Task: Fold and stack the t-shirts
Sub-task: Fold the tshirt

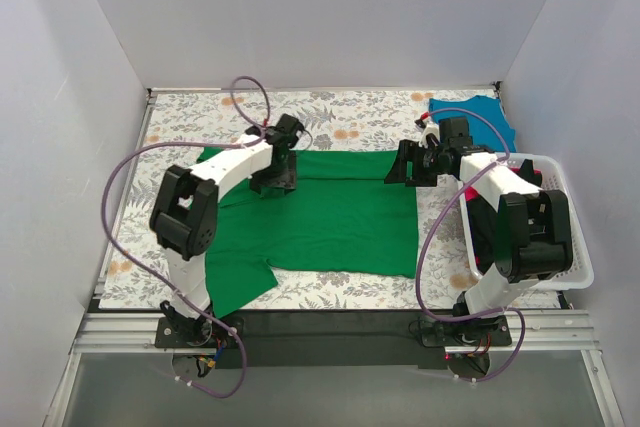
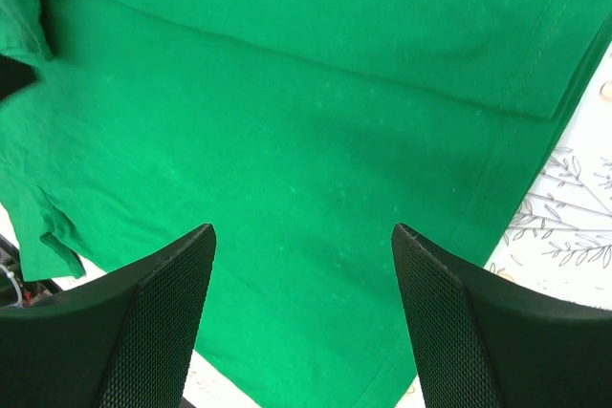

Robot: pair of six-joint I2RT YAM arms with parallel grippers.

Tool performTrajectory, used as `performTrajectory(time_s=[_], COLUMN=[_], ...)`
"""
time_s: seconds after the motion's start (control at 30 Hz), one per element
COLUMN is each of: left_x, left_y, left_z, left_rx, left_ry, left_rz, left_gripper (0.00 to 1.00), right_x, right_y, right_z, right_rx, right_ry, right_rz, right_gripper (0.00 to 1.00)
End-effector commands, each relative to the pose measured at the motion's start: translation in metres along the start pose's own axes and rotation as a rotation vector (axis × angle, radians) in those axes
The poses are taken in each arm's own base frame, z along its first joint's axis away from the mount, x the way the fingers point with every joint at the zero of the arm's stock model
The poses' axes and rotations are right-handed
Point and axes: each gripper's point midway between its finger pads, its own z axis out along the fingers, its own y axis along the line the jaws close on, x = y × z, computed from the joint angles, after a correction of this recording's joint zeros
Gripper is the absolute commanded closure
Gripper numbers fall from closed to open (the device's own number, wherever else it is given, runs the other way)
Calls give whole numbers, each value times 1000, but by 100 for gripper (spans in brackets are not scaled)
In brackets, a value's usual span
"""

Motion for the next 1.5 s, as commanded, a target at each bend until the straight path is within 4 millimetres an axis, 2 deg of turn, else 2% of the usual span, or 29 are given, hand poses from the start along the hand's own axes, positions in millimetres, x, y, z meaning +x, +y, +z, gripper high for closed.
performTrajectory(time_s=[0.0,0.03,0.07,0.1,0.13,0.17,0.23,0.27,0.33,0.53,0.63,0.9,1.03,1.2,1.33,1.47], left_x=[-39,-37,-38,-33,-41,-27,-23,-24,-16,-3,-7,-11,-3,7,8,8], left_y=[31,39,64,70,90,100,109,119,126,133,137,147,155,153,149,147], left_z=[-42,-41,-39,-35,-32,-26,-23,-18,-7,15,26,31,36,46,50,46], left_rx=[132,153,173,206,225,227,253,254,259,218,194,140,82,73,89,105], left_ry=[-152,-149,-167,-152,-180,-167,-171,-186,-164,-141,-154,-171,-170,-140,-124,-124], left_rz=[-286,-338,-436,-488,-592,-634,-702,-742,-783,-775,-754,-727,-713,-694,-686,-685], left_gripper=[37,38,39,42,43,45,49,50,54,57,59,57,56,57,64,77], right_x=[-19,-20,-21,-21,-21,-20,-18,-17,-16,-15,-10,-8,-6,-5,-4,-3], right_y=[9,10,11,11,13,14,15,16,17,18,17,17,16,16,15,15], right_z=[-2,-2,-2,-2,-2,-1,-1,0,0,-1,0,-1,0,2,2,1], right_rx=[-19,-24,-32,-35,-39,-45,-52,-55,-61,-67,-68,-69,-66,-68,-66,-63], right_ry=[-33,-34,-34,-32,-32,-28,-22,-19,-17,-16,-6,-5,0,5,6,6], right_rz=[-28,-29,-29,-27,-29,-29,-30,-29,-30,-39,-37,-36,-34,-33,-34,-34], right_gripper=[20,20,20,21,22,22,22,23,23,23,23,23,23,24,24,24])
